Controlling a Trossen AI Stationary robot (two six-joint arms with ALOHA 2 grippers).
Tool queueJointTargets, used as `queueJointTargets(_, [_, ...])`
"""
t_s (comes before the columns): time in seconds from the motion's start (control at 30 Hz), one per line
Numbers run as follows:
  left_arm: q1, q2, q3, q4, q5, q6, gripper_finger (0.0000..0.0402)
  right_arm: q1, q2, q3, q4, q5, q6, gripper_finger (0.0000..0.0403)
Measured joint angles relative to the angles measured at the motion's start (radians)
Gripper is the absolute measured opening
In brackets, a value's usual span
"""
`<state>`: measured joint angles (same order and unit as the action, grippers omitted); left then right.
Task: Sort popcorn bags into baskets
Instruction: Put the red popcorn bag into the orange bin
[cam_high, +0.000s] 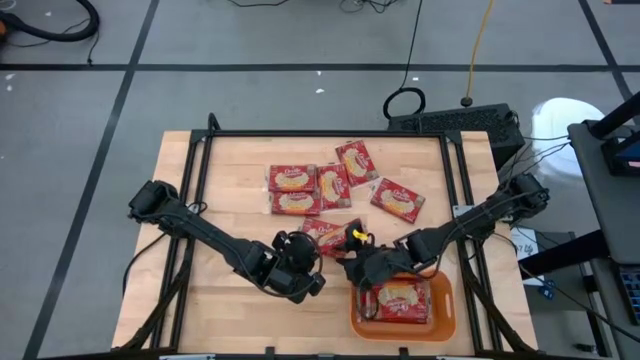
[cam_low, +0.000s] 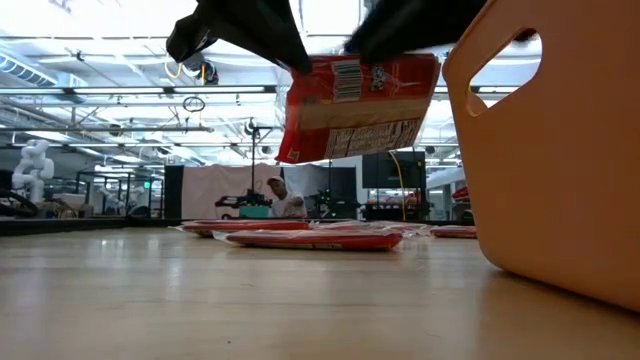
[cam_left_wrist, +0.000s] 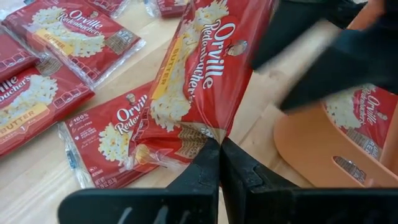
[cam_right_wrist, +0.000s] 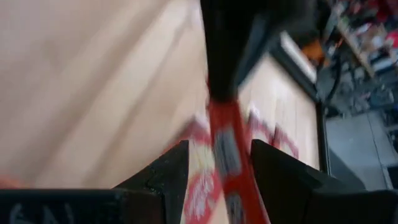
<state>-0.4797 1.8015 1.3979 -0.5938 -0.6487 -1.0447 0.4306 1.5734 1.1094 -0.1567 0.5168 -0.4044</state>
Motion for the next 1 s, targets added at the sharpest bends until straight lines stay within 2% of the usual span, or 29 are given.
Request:
queueJointTargets(0.17, [0.001, 0.000, 0.000, 0.004, 0.005, 0.000, 0.0007, -0.021, 0.011, -0.005, -0.054, 0.059, -0.029, 0.0191])
queueJointTargets(0.3, [0.005, 0.000, 0.000, 0.010, 0.021, 0.003, 0.0003, -0.029, 0.012, -0.005, -0.042, 0.060, -0.060, 0.0218])
queueJointTargets(0.43, [0.005, 0.000, 0.000, 0.016, 0.021, 0.003, 0.0007, -0.047, 0.013, -0.005, -0.043, 0.059, -0.058, 0.0225])
queueJointTargets(0.63, [0.005, 0.000, 0.000, 0.020, 0.021, 0.004, 0.0005, -0.057, 0.018, -0.005, -0.043, -0.025, -0.061, 0.0196])
queueJointTargets(1.0, [0.008, 0.000, 0.000, 0.029, 0.023, 0.024, 0.0004, -0.084, 0.094, -0.005, -0.021, -0.024, -0.079, 0.0129])
